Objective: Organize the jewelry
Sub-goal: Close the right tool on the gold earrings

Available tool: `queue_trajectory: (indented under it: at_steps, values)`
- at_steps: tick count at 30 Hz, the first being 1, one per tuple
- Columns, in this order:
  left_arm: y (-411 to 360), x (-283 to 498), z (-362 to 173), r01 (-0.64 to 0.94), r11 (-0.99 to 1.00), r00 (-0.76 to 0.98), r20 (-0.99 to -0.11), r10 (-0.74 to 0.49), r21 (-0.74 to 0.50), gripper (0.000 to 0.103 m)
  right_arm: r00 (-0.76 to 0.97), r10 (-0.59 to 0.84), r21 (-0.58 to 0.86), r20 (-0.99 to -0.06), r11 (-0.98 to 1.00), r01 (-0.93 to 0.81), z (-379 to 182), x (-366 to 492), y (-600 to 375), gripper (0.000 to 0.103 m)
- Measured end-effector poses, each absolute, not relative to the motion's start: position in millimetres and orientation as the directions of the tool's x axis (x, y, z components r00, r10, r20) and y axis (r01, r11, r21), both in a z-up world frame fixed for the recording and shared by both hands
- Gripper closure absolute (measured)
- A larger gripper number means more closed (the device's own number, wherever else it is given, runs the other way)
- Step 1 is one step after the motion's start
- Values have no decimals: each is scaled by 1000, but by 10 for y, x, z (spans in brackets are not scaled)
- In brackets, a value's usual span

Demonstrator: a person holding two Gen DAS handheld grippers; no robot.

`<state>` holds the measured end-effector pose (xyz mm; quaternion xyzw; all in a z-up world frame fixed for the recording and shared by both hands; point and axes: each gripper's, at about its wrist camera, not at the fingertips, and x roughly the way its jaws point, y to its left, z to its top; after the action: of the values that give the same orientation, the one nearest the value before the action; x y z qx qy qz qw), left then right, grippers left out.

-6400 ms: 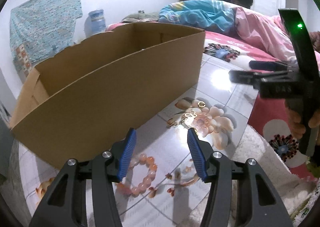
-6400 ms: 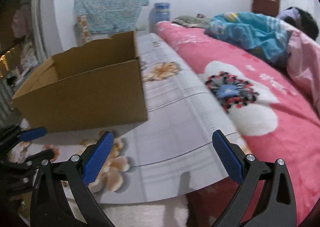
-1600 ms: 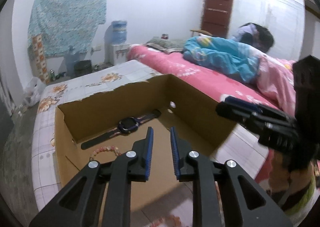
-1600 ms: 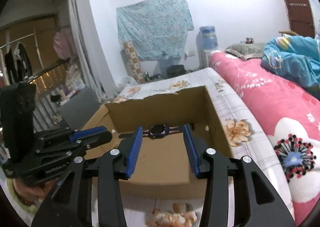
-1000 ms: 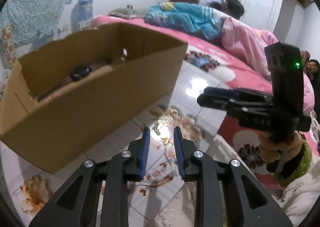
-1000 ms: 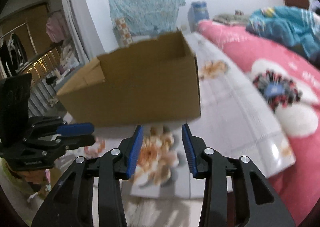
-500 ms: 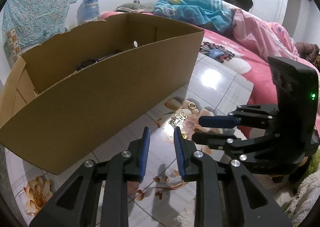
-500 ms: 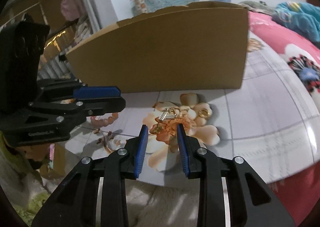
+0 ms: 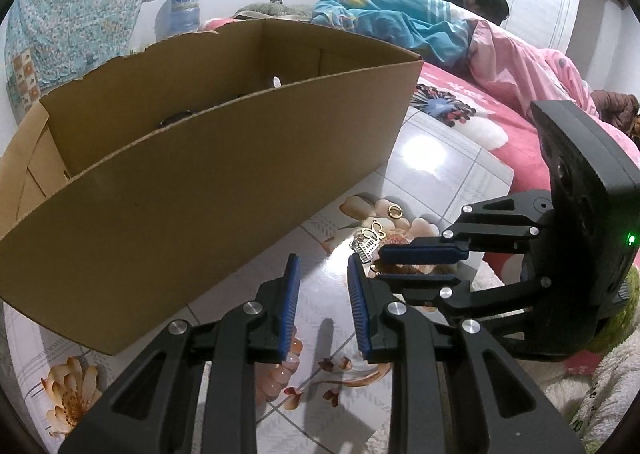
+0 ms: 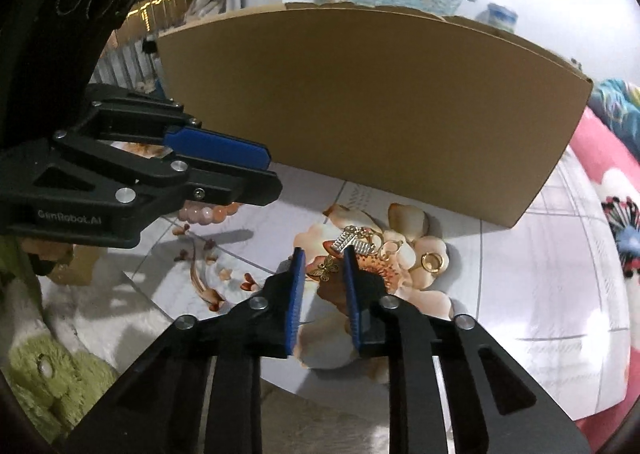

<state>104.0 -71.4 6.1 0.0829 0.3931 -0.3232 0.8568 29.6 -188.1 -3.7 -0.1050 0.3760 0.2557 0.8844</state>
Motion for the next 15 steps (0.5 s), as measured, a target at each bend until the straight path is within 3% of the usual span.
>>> queue_trajectory:
  at_steps: [2, 3, 15]
  values:
    - [-716, 1038, 57, 620, 777, 481, -728, -489, -112, 79, 585, 374, 7, -720, 846, -532, -30, 286, -1855, 92]
    - [-716, 1041, 57, 619, 777, 482, -727, -489, -112, 79, 584, 376, 10, -719, 847, -532, -28, 287, -1851, 97]
    - [-707, 1047, 49, 615, 781, 485, -728, -485, -111, 79, 584, 380, 51, -717, 864, -501, -47, 272, -2092, 97]
